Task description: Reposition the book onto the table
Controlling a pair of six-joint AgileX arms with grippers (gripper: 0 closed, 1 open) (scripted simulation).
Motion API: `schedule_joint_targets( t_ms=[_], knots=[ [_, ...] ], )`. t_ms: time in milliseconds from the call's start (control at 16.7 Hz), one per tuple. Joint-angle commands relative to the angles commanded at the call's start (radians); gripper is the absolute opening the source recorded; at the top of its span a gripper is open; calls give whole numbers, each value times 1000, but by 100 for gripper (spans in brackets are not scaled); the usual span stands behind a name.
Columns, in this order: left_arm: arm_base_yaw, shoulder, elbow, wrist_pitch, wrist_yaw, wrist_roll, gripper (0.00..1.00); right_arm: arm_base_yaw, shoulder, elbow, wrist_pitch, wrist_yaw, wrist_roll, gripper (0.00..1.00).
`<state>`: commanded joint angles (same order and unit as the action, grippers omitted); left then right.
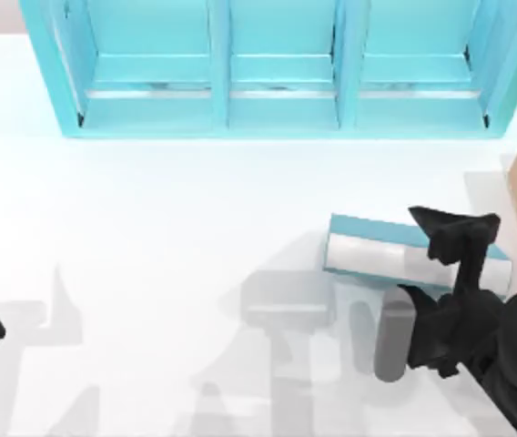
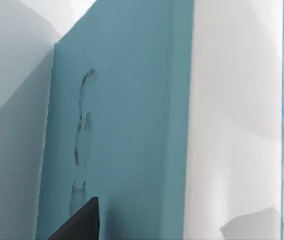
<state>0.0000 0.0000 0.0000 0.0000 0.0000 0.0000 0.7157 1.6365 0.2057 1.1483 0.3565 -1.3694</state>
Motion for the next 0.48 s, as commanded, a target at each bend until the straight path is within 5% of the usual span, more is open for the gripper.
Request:
schedule_joint_targets(
  t_ms=[240, 480],
  knots=[
    [0, 0, 0, 0, 0, 0, 100, 66, -50, -8, -64, 64, 40, 100],
    [0, 0, 0, 0, 0, 0, 100, 289, -186, -44, -275, 267, 152, 100]
  ],
)
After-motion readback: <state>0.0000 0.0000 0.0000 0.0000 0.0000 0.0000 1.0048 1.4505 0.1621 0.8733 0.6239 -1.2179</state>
